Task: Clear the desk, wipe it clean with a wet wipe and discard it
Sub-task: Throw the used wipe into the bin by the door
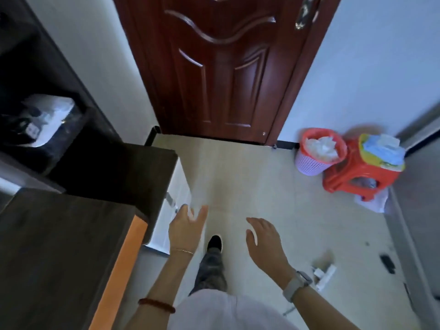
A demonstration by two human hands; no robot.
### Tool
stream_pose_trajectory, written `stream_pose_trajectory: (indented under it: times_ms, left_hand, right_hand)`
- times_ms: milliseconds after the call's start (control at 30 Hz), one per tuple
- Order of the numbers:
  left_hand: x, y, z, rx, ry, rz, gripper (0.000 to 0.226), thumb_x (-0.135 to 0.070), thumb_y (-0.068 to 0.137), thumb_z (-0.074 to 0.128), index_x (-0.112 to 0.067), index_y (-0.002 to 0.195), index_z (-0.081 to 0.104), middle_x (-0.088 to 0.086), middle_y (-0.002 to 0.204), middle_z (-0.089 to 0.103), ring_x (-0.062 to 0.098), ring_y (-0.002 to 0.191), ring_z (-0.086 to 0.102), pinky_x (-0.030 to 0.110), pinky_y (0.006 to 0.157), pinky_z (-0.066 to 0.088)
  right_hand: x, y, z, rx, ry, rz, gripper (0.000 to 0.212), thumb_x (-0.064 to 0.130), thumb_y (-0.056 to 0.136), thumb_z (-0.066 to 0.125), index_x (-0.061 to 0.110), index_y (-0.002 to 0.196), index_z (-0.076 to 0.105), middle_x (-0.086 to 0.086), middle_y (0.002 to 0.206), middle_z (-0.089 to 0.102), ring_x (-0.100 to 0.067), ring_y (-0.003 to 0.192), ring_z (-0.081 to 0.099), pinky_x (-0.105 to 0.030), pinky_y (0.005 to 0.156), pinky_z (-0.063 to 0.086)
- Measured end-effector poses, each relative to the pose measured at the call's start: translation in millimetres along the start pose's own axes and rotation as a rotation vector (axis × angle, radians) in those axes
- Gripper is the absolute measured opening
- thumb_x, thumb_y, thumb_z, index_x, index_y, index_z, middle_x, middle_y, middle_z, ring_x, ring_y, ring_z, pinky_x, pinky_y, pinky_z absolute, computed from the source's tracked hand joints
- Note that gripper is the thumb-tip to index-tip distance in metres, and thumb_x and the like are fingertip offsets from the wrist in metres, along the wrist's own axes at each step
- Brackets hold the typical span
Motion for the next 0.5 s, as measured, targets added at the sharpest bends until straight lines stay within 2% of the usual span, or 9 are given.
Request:
stream_pose_trajectory:
  times_ms: [100, 167, 200, 267, 333, 400, 500]
  left_hand:
    - [-30, 56, 51, 0.146, 0.026, 0.039, 0.020, -0.008, 0.085, 0.056, -0.014, 0.094, 0.039, 0.009, 0.094, 0.048, 0.027, 0.084, 0.050, 0.029, 0.068, 0.043]
    - [-49, 90, 78, 0.238, -0.137, 0.043, 0.015, 0.001, 0.089, 0.047, -0.011, 0.097, 0.040, 0.012, 0.098, 0.047, 0.027, 0.079, 0.056, 0.020, 0.053, 0.050]
    - [-57, 108, 91, 0.277, -0.163, 0.041, 0.011, 0.000, 0.092, 0.043, -0.009, 0.098, 0.041, 0.013, 0.095, 0.051, 0.027, 0.070, 0.059, 0.017, 0.046, 0.050]
    - [-82, 144, 115, 0.318, -0.069, 0.095, 0.007, -0.005, 0.095, 0.039, -0.010, 0.100, 0.042, 0.011, 0.088, 0.058, 0.023, 0.052, 0.059, 0.014, 0.039, 0.047]
    - [-111, 169, 135, 0.345, -0.023, 0.154, 0.011, -0.009, 0.096, 0.037, -0.013, 0.100, 0.046, 0.007, 0.083, 0.061, 0.019, 0.045, 0.053, 0.017, 0.035, 0.043]
    - [-143, 190, 163, 0.390, 0.057, 0.231, 0.017, -0.012, 0.096, 0.036, -0.013, 0.095, 0.054, 0.007, 0.065, 0.058, 0.015, 0.045, 0.049, 0.022, 0.040, 0.040]
    - [-184, 212, 213, 0.472, 0.168, 0.314, 0.033, -0.021, 0.097, 0.038, -0.013, 0.070, 0.055, 0.000, 0.050, 0.047, 0.012, 0.045, 0.045, 0.024, 0.053, 0.034]
  right_hand:
    - [-31, 51, -21, -0.033, -0.087, 0.093, 0.064, 0.042, 0.083, 0.019, 0.007, 0.121, 0.057, -0.014, 0.122, 0.061, -0.035, 0.118, 0.051, -0.053, 0.101, 0.038]
    - [-45, 86, -37, -0.052, -0.130, 0.138, 0.067, 0.044, 0.081, 0.016, 0.007, 0.122, 0.056, -0.015, 0.124, 0.059, -0.035, 0.120, 0.049, -0.053, 0.101, 0.036]
    - [-50, 104, -47, -0.056, -0.142, 0.164, 0.065, 0.043, 0.083, 0.017, 0.007, 0.123, 0.055, -0.015, 0.125, 0.058, -0.035, 0.121, 0.048, -0.053, 0.102, 0.035]
    - [-59, 137, -68, -0.051, -0.170, 0.229, 0.051, 0.034, 0.090, 0.027, 0.009, 0.127, 0.051, -0.014, 0.132, 0.053, -0.032, 0.127, 0.042, -0.051, 0.106, 0.028]
    - [-68, 163, -87, -0.057, -0.186, 0.249, 0.042, 0.026, 0.093, 0.035, 0.010, 0.130, 0.047, -0.012, 0.136, 0.048, -0.029, 0.131, 0.037, -0.050, 0.108, 0.022]
    - [-83, 185, -108, -0.092, -0.176, 0.292, 0.044, 0.026, 0.091, 0.034, 0.010, 0.129, 0.049, -0.012, 0.135, 0.049, -0.030, 0.130, 0.038, -0.050, 0.107, 0.022]
    - [-114, 207, -138, -0.149, -0.167, 0.380, 0.040, 0.023, 0.092, 0.039, 0.009, 0.128, 0.049, -0.012, 0.134, 0.050, -0.030, 0.129, 0.039, -0.050, 0.106, 0.023]
Point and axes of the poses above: each hand's wrist, its own y-axis towards the middle knuckle, its own z-axis out of the palm, x = y × z, the point moved 9 cm from there along y, towards the middle knuckle
